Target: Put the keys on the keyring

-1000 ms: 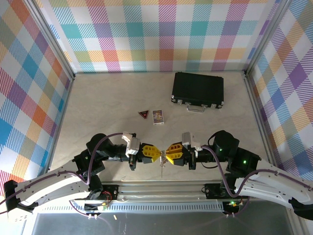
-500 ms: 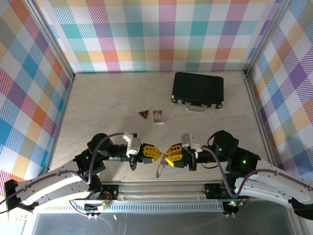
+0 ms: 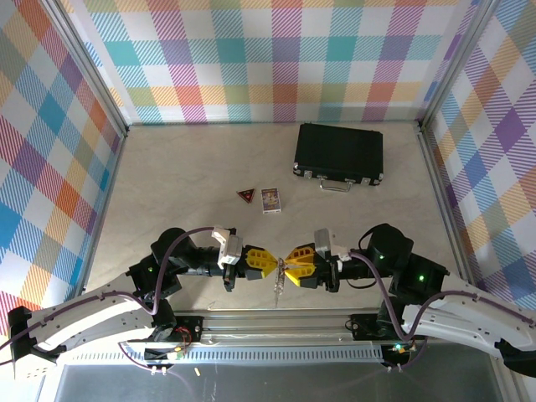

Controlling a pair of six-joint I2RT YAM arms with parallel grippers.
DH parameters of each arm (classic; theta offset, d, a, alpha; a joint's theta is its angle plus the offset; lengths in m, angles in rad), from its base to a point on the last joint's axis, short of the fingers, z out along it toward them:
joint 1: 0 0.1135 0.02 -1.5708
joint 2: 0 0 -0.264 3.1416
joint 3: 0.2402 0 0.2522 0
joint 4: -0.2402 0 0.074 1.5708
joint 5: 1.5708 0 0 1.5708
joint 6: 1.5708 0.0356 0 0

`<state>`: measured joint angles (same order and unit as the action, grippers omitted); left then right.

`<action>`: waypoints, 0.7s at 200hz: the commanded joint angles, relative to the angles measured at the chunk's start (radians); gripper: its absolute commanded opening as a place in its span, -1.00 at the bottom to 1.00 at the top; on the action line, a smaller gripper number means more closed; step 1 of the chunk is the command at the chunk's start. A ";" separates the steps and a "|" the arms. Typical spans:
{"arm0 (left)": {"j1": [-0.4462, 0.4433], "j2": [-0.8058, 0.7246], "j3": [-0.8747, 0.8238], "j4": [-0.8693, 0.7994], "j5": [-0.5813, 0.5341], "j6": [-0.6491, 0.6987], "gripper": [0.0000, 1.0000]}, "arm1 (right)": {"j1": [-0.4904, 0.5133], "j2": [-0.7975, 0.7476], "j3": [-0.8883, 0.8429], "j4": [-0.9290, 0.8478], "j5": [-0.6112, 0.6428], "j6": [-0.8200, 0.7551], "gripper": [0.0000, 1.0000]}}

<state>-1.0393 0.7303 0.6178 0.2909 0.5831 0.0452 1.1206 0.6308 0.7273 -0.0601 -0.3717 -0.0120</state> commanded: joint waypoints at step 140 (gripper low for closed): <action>0.001 -0.012 0.010 0.050 0.001 -0.002 -1.00 | 0.005 0.035 0.000 0.008 0.055 -0.009 -0.48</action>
<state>-1.0393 0.7303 0.6178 0.2909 0.5827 0.0452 1.1206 0.6704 0.7273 -0.0563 -0.3222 -0.0124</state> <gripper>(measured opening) 0.063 0.277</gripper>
